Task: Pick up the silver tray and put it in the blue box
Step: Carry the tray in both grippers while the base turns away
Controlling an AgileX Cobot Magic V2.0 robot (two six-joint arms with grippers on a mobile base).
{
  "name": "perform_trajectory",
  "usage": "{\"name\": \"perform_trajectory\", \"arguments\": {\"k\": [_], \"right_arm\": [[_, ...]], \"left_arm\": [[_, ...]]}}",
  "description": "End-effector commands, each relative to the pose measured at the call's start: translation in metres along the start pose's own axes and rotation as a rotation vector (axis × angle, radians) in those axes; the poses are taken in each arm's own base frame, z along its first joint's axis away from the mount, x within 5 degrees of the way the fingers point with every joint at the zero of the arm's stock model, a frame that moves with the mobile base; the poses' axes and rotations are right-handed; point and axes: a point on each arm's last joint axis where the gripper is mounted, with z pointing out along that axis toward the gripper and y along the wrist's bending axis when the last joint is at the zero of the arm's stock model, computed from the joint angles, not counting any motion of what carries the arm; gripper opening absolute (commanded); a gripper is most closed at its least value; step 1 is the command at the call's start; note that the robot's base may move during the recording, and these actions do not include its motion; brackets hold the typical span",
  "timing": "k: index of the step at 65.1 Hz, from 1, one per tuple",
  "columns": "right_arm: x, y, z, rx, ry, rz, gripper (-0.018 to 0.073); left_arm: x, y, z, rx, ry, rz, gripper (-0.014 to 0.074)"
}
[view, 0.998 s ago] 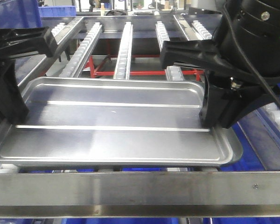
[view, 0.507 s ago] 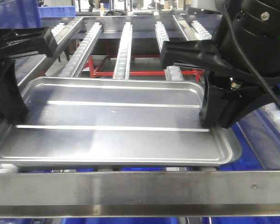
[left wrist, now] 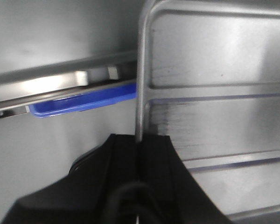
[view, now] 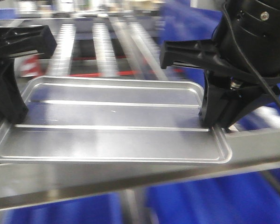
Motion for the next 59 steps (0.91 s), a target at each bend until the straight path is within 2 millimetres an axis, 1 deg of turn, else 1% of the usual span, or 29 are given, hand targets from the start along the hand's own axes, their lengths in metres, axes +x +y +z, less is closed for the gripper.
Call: {"name": "perform_trajectory", "arguments": {"k": [1, 59], "right_arm": [[-0.0084, -0.0025, -0.0147, 0.004, -0.063, -0.039, 0.0059], [-0.0081, -0.0027, -0.0147, 0.007, -0.061, -0.039, 0.0059]], "left_arm": [[-0.0039, 0.0006, -0.0117, -0.004, -0.042, 0.034, -0.0104], [-0.0039, 0.0006, -0.0117, -0.004, -0.042, 0.034, -0.0104]]}}
